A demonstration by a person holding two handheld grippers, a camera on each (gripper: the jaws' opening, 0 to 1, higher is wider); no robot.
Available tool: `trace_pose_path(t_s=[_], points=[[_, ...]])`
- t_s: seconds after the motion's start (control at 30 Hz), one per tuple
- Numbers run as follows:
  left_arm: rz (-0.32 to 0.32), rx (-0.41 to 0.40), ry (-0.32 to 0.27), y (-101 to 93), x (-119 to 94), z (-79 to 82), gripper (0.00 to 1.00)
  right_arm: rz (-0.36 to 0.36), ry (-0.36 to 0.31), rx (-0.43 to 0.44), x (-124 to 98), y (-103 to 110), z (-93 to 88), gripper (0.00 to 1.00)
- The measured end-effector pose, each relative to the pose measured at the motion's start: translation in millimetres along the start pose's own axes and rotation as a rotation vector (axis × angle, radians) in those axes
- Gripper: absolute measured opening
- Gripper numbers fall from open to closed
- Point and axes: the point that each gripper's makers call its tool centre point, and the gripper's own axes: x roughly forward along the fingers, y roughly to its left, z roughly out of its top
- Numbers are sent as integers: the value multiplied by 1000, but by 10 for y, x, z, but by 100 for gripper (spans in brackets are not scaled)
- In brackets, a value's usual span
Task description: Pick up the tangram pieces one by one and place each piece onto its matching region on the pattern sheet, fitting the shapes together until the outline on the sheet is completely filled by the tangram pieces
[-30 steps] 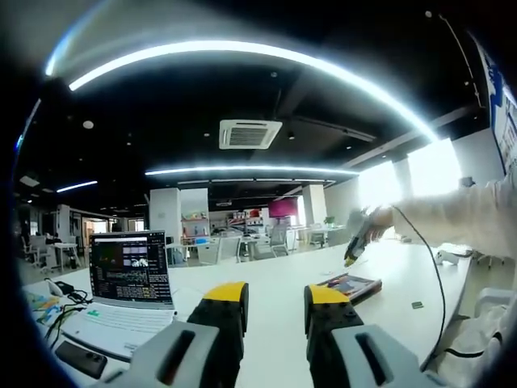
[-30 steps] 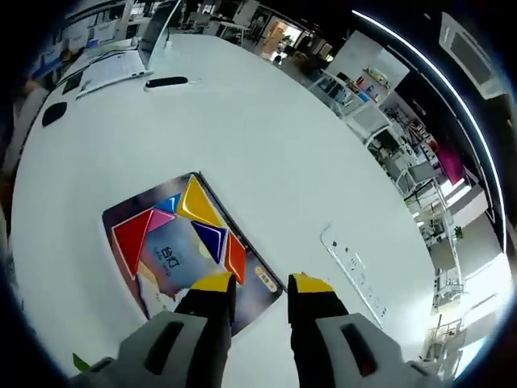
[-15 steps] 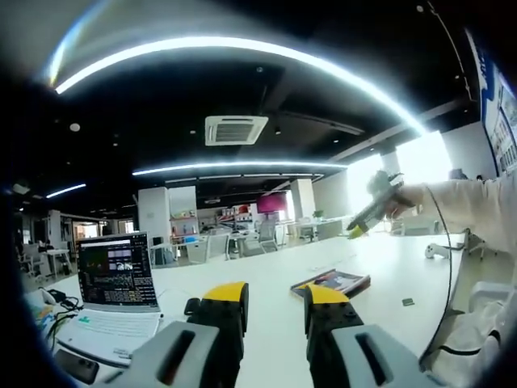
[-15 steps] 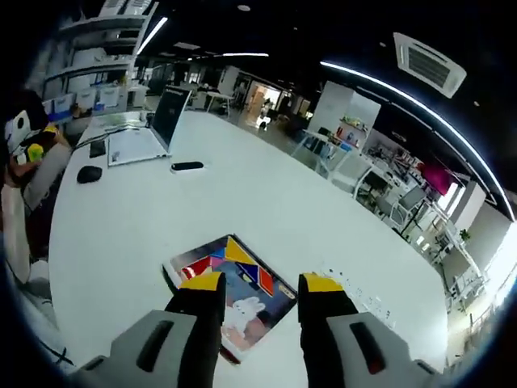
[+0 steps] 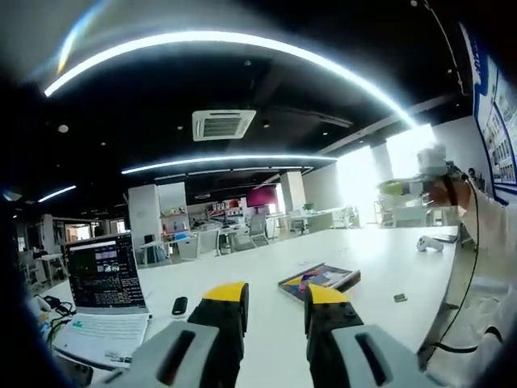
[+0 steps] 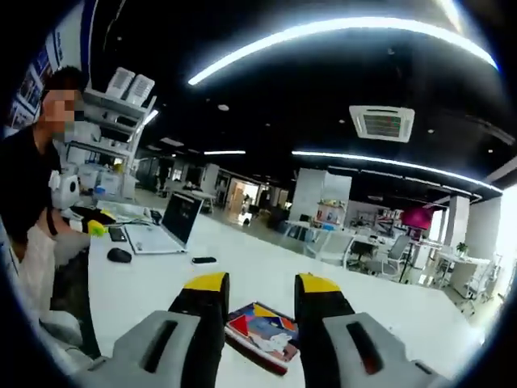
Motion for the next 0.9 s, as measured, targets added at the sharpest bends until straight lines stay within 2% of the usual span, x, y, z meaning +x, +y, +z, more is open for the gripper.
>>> trace_pose_path(t_s=[0.07, 0.2, 0.3, 0.33, 0.4, 0.5, 0.57, 0.7, 0.83, 0.9], points=[[-6, -3, -11, 1, -22, 33, 29, -18, -85, 93, -214, -6, 96, 37], [-22, -18, -41, -20, -74, 105, 29, -50, -218, 151, -606, -86, 223, 43], [-42, -17, -58, -70, -85, 157, 29, -78, -244, 171, -802, -179, 186, 44], [-54, -20, -68, -96, -79, 182, 29, -72, -244, 168, -817, -174, 169, 44], [-82, -20, -83, -163, -58, 226, 29, -12, -195, 144, -810, -83, 50, 42], [-113, -27, -86, -265, 1, 240, 29, 74, -89, 142, -767, 76, -243, 44], [-128, -17, -77, -332, 43, 241, 29, 90, -5, 114, -730, 98, -404, 46], [-167, -2, -75, -461, 73, 263, 29, 88, -40, 156, -740, 42, -340, 46], [-175, 5, -80, -499, 66, 277, 29, 100, -40, 180, -753, 73, -347, 47], [-174, 6, -82, -495, 47, 272, 29, 104, -28, 163, -759, 111, -356, 46]])
